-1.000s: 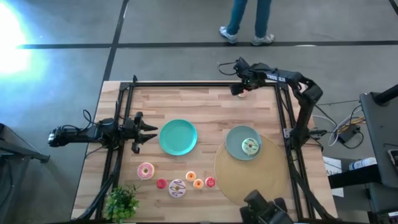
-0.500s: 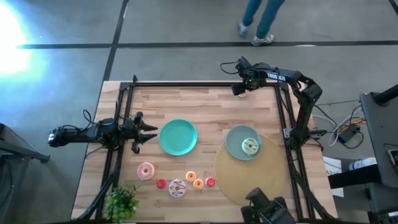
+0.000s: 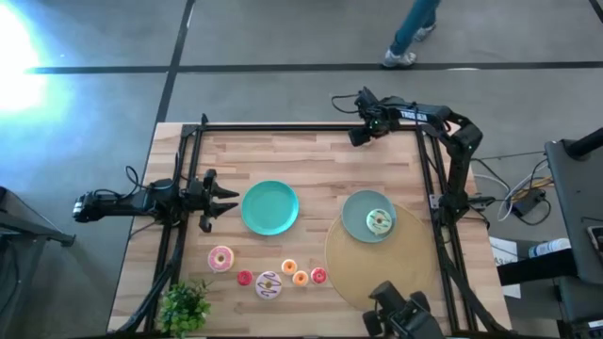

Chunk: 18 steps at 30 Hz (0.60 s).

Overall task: Pick & Place donuts
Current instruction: Put the small blue donut on the blue plate

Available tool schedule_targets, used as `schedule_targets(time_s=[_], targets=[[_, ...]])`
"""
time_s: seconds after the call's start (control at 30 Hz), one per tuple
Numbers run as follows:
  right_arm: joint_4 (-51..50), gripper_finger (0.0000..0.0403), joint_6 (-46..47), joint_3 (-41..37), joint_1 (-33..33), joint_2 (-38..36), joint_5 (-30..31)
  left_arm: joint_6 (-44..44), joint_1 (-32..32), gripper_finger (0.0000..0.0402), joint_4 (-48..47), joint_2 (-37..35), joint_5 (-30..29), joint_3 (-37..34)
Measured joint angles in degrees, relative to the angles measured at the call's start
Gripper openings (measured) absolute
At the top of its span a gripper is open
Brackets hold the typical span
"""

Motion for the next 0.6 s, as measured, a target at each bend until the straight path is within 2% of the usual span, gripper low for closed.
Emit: schedule_targets(time_s=[0.23,0.37,0.5,0.53,0.6], targets=[[0.33,0.0029,-1.89,0.00,-0.19,-0.02,-0.30,0.00,0.00,0.0117,0.00,0.00,0.00,0.00],[0.38,0.0014,-2.97,0.00,-0.28,-0.12,-5.77,-0.01,0.00,0.0117,0.02,0.00,0.00,0.00],[2.02,0.0013,-4.26,0.00,0.78,-2.44,-19.73,-0.02,0.00,0.0117,0.01,0.00,-0.02,0.00],[2.82,0.0013,-5.13,0.00,1.17,-3.42,-25.91,-0.02,0.01,0.0117,0.01,-0.02,-0.01,0.00],[4.79,0.0013,-5.99,0.01,2.11,-4.97,-42.53,0.00,0.00,0.0117,0.02,0.00,-0.02,0.00]])
